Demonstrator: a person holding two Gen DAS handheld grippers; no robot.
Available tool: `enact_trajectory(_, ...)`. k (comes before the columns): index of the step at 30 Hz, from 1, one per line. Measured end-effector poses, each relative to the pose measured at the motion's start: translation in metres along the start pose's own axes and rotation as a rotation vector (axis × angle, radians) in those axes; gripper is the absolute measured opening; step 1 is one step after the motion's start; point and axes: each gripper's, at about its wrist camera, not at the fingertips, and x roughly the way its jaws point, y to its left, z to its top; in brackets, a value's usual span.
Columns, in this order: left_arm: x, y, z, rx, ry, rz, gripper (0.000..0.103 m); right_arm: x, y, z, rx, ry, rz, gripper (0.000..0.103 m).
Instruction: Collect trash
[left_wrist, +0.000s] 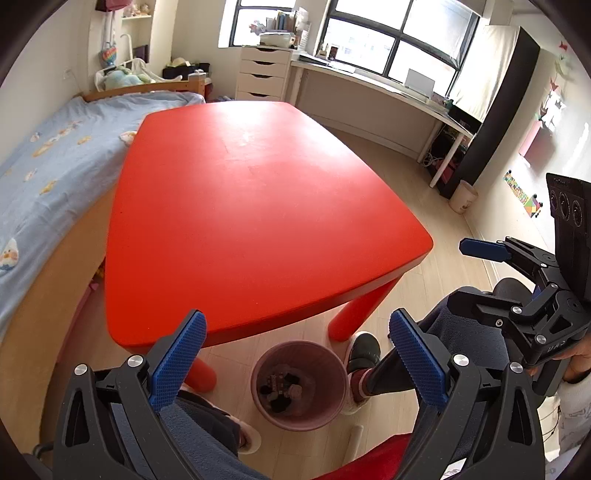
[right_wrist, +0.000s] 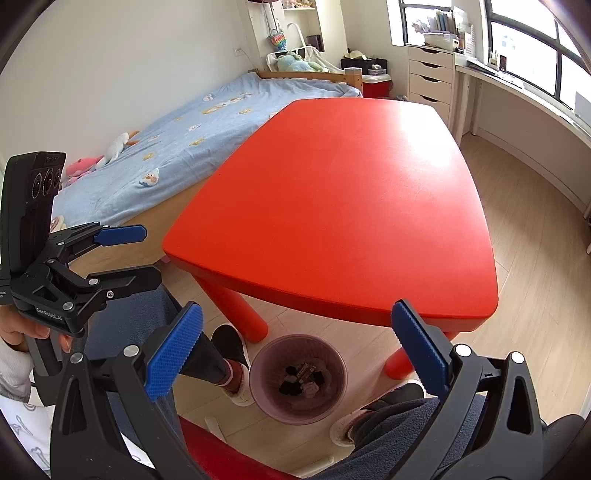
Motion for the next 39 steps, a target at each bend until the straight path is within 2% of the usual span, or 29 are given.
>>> enact_trajectory(10, -0.003, 0.014, 0.038, 0.002, -0.076, 0.061, 0.095, 0.004, -0.011, 0.049, 0.001, -0.08, -0.046, 0.1)
enact_trajectory(16, 0.002, 0.022, 0.056, 0.005, -0.103, 0.033, 0.097, 0.011, -0.017, 0.073, 0.0, -0.097, -0.047, 0.1)
enact_trajectory(19, 0.008, 0.027, 0.062, -0.012, -0.088, 0.007, 0.097, 0.017, -0.018, 0.081, -0.006, -0.092, -0.045, 0.1)
enact_trajectory(27, 0.021, 0.029, 0.066, -0.031, -0.049, 0.013, 0.097, 0.027, -0.019, 0.088, -0.013, -0.079, -0.041, 0.1)
enact_trajectory(32, 0.019, 0.029, 0.067, -0.035, -0.073, 0.055, 0.097, 0.027, -0.019, 0.088, -0.013, -0.078, -0.041, 0.1)
enact_trajectory(39, 0.017, 0.03, 0.068, -0.045, -0.077, 0.036, 0.097, 0.029, -0.019, 0.088, -0.009, -0.076, -0.041, 0.1)
